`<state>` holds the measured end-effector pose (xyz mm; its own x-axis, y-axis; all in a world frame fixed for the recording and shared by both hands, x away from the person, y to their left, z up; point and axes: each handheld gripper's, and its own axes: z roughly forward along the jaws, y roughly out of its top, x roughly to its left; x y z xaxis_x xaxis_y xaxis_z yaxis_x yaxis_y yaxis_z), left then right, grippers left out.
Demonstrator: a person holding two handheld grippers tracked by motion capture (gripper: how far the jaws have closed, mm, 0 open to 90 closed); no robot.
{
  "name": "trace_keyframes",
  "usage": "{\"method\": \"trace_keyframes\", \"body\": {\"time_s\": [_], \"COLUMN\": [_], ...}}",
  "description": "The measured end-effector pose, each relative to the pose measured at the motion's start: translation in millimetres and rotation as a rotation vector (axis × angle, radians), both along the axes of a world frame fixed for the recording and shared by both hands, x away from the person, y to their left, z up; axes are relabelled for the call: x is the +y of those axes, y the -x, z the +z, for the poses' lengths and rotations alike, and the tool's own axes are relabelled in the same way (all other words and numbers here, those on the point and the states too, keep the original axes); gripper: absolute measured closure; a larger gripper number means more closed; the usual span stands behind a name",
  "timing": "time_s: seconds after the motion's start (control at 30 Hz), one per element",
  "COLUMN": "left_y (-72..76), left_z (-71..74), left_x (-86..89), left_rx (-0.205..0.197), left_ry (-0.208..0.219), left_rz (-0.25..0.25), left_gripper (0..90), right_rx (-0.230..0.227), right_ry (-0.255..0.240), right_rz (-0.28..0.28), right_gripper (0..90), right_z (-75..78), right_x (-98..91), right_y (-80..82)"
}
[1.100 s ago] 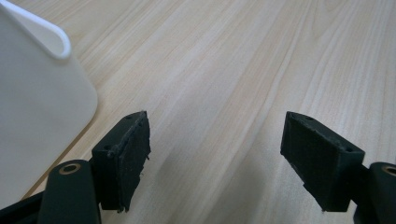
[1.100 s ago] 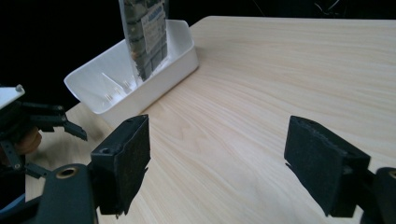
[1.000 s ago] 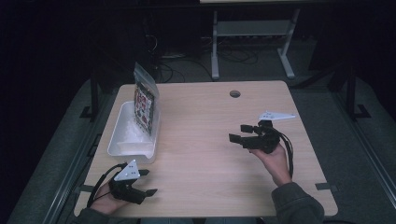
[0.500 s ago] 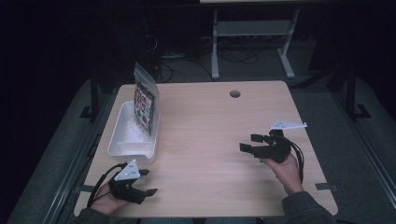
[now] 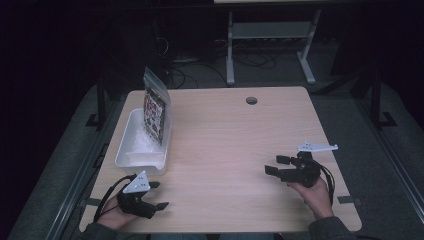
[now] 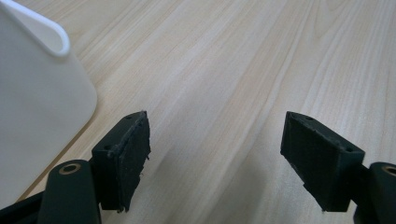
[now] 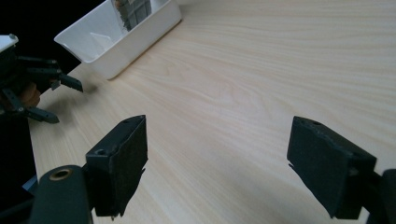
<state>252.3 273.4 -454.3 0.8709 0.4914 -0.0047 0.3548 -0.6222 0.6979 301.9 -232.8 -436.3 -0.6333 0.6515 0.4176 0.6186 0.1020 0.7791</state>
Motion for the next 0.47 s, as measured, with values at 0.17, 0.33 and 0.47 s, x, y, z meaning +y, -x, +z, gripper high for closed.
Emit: {"method": "trace_keyframes", "body": {"time_s": [0.17, 0.33, 0.47], "left_y": [-0.1, 0.5, 1.2], "left_z": [0.1, 1.2, 1.7], "left_x": [0.0, 0.6, 0.8], "left_rx": [-0.001, -0.001, -0.004], "left_ry": [-0.001, 0.008, 0.012], "left_rz": [-0.001, -0.001, -0.002], "left_gripper": [23.5, 23.6, 23.6], "right_rx": [0.007, -0.006, -0.003], "right_ry": [0.003, 0.017, 0.003], "right_rz": [-0.005, -0.019, -0.030], "right_gripper": [19.4, 20.2, 20.1], "right_z": [-6.8, -11.8, -14.0], "right_x": [-2.8, -4.3, -5.2], "right_y": [10.2, 24.6, 26.2]}}
